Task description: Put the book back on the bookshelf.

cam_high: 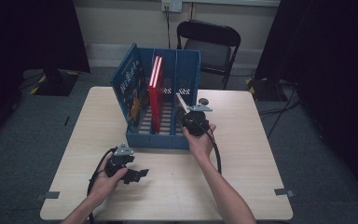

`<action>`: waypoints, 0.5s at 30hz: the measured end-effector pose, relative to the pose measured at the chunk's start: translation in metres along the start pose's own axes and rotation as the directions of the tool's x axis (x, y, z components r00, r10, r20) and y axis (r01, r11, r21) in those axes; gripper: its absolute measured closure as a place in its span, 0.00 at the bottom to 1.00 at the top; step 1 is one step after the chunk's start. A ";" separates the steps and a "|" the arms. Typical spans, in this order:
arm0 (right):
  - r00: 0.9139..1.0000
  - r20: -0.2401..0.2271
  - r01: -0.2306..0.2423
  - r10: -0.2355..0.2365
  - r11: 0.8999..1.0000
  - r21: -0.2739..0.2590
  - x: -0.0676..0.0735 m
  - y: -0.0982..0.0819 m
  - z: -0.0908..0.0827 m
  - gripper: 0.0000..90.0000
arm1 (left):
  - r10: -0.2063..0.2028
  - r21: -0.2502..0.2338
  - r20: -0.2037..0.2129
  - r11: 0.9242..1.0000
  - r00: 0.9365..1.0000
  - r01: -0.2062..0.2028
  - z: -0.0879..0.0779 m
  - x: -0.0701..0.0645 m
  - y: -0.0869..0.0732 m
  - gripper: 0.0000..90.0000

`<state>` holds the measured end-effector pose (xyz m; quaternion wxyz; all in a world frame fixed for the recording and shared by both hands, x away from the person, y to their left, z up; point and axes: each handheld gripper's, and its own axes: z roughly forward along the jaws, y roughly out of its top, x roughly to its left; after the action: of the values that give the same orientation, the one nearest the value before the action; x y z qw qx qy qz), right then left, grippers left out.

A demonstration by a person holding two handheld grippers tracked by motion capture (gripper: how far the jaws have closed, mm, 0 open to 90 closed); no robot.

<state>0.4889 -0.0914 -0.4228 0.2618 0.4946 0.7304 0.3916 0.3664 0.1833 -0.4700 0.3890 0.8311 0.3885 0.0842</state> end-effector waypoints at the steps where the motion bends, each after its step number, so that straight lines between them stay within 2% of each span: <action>1: 1.000 0.000 -0.001 0.001 1.000 0.002 0.000 0.000 0.000 0.84 | 0.001 0.000 0.000 1.000 1.000 -0.001 0.000 0.000 0.000 0.19; 12: 0.999 -0.015 0.029 -0.029 1.000 0.006 0.001 -0.009 -0.002 0.83 | 0.001 0.002 -0.002 1.000 1.000 -0.001 0.000 0.000 0.000 0.19; 15: 1.000 -0.020 0.024 -0.024 1.000 0.006 0.000 -0.011 -0.003 0.82 | -0.001 0.003 0.001 1.000 1.000 0.001 0.000 -0.001 0.000 0.19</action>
<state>0.4813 -0.0942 -0.4301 0.2576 0.4826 0.7401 0.3911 0.3657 0.1824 -0.4698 0.3882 0.8315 0.3887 0.0830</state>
